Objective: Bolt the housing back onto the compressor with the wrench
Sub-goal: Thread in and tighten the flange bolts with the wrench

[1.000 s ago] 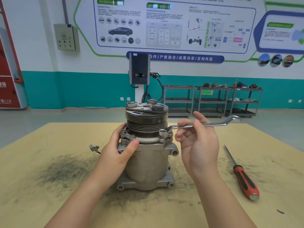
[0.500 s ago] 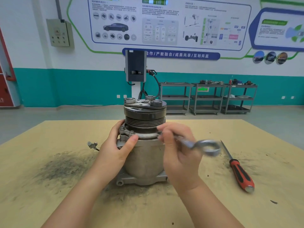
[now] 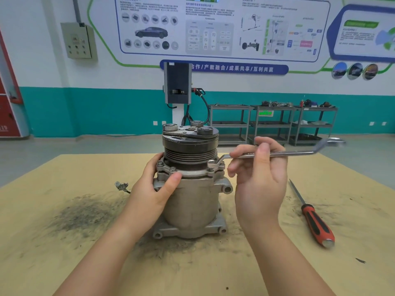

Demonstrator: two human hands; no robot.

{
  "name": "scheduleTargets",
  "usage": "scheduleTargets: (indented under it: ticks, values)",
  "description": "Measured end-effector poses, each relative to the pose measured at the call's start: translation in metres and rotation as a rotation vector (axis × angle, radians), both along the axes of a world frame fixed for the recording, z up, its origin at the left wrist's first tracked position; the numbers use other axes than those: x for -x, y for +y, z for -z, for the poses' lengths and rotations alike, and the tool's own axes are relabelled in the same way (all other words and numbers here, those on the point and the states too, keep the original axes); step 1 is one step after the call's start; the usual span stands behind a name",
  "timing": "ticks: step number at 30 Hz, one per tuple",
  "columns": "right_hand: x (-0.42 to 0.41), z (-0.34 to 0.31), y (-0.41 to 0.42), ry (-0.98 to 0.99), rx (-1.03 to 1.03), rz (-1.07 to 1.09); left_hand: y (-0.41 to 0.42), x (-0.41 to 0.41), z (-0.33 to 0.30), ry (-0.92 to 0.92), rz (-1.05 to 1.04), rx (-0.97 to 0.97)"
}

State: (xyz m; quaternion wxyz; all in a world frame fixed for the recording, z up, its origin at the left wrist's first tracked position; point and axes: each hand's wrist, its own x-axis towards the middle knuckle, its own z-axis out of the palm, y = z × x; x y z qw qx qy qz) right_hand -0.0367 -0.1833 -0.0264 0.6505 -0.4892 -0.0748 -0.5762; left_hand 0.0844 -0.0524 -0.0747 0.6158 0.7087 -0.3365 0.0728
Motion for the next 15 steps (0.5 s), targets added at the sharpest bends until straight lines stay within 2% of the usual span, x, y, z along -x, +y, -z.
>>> scheduleTargets:
  ticks: [3, 10, 15]
  values:
    - [-0.003, -0.001, -0.01, 0.065, -0.195, -0.141, 0.0, 0.001, 0.0, -0.004, 0.004, -0.003]
    - [-0.005, -0.002, -0.02, 0.092, -0.201, -0.269, 0.001, 0.001, 0.0, -0.002, 0.014, -0.02]
    - [-0.008, -0.005, -0.036, 0.206, -0.422, -0.578, 0.001, 0.0, 0.0, -0.011, 0.019, -0.019]
